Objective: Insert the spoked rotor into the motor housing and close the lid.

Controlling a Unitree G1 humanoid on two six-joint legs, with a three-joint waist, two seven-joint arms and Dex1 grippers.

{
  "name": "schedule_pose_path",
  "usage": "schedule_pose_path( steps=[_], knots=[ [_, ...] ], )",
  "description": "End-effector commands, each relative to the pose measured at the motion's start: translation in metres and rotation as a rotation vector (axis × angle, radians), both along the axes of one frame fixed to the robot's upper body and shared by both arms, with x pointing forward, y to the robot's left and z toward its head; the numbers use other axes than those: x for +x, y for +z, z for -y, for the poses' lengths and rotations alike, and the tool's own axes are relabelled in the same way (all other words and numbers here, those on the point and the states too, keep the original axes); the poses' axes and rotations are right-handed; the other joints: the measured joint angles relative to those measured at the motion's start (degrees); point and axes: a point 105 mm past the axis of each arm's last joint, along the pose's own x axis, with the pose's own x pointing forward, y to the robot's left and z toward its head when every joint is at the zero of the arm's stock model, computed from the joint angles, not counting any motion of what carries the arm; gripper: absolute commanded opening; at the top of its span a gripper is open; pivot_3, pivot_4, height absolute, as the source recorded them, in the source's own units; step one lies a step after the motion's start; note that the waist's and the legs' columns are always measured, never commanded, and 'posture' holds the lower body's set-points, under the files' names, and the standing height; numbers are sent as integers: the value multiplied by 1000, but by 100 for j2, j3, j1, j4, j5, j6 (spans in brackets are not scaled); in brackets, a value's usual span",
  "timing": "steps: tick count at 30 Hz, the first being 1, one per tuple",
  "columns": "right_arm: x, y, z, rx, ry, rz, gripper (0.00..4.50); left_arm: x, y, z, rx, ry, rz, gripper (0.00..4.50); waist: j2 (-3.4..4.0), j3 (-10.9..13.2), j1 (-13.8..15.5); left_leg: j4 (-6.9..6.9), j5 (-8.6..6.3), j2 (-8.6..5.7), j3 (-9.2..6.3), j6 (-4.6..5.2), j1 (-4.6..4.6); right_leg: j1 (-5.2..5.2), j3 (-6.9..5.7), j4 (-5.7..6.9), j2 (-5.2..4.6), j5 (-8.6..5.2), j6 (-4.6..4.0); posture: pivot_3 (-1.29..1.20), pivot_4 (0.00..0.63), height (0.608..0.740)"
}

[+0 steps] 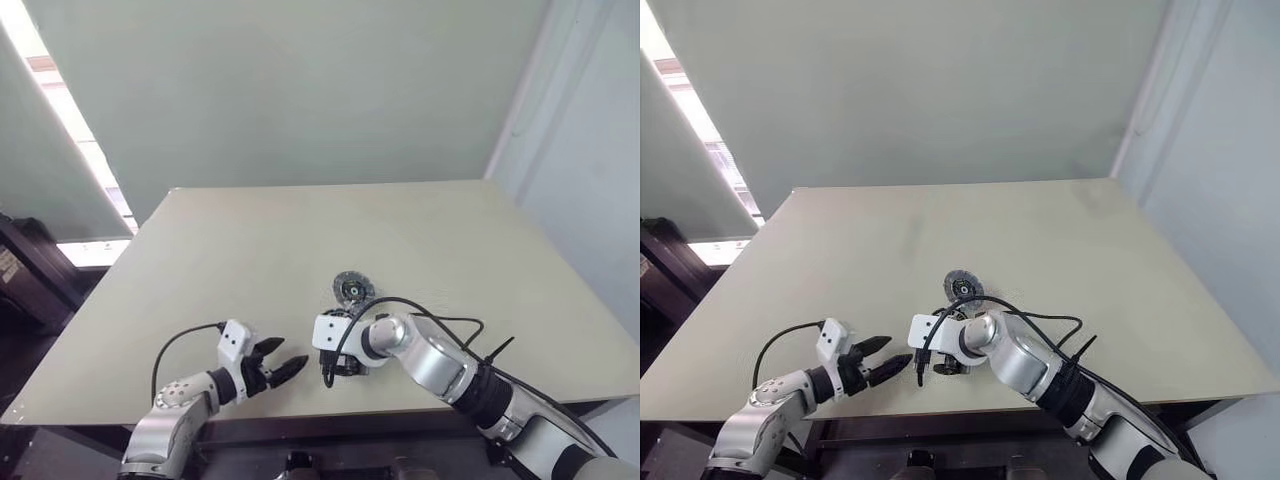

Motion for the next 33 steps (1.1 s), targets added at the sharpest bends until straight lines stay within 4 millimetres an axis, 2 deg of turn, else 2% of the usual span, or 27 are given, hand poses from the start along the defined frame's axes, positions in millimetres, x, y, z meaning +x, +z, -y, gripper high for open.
schedule_pose_path(
  steps=[1,7,8,11,18,27,33],
  knots=[
    [7,3,-4,-5,17,55,3386,5,16,2,11,-21,74,4182,0,0,1,0,0,0,0,0,0,0,-1,0,0,0,0,0,0,740],
    [13,-7,1,-38,-7,48,3386,3,16,0,15,-19,73,4182,1,0,0,0,0,0,0,0,0,0,-1,0,0,0,0,0,0,740],
    [14,-9,2,-43,-16,46,3225,3,16,0,17,-17,73,4182,0,0,0,0,0,0,-1,0,0,1,-1,0,0,0,0,0,0,740],
    [16,-13,5,-55,-36,41,2494,2,15,-1,19,-14,72,4182,0,0,0,0,0,0,-1,0,3,2,-1,1,0,0,0,0,0,740],
    [19,-15,5,-45,-67,37,139,3,16,-1,24,-13,75,4182,0,0,-5,0,0,1,-2,0,15,11,-1,1,1,-1,-1,0,0,740],
    [21,-5,0,8,-103,31,90,5,15,0,22,-14,74,4182,1,1,-5,0,1,3,-2,-1,16,10,-3,5,1,0,-1,0,0,740],
    [19,21,-19,169,-236,-27,90,5,12,-1,29,-14,73,4182,4,2,-4,-1,1,3,-5,-1,6,1,-3,6,2,0,-1,0,0,740]
  ],
)
